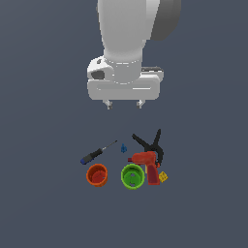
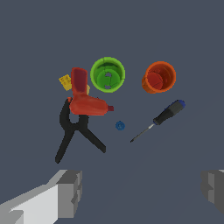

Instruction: Pick up a designated object from a clutter of objects.

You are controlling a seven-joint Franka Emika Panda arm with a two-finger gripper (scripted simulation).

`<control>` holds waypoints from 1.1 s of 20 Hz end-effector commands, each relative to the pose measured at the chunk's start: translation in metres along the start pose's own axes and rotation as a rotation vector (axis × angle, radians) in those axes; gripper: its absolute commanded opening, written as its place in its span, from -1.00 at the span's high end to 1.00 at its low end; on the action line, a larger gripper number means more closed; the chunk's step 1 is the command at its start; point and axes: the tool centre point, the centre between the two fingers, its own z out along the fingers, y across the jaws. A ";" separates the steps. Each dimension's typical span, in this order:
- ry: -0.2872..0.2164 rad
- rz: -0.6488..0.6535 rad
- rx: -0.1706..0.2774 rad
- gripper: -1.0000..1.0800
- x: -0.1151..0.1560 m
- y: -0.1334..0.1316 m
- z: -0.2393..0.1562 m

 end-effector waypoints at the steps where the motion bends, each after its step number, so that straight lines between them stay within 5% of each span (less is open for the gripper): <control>1: 0.000 0.000 0.000 -0.92 0.000 0.000 0.000; 11: 0.051 -0.043 -0.012 -0.92 0.010 0.002 -0.021; 22: 0.048 0.004 -0.005 -0.92 0.014 0.008 -0.007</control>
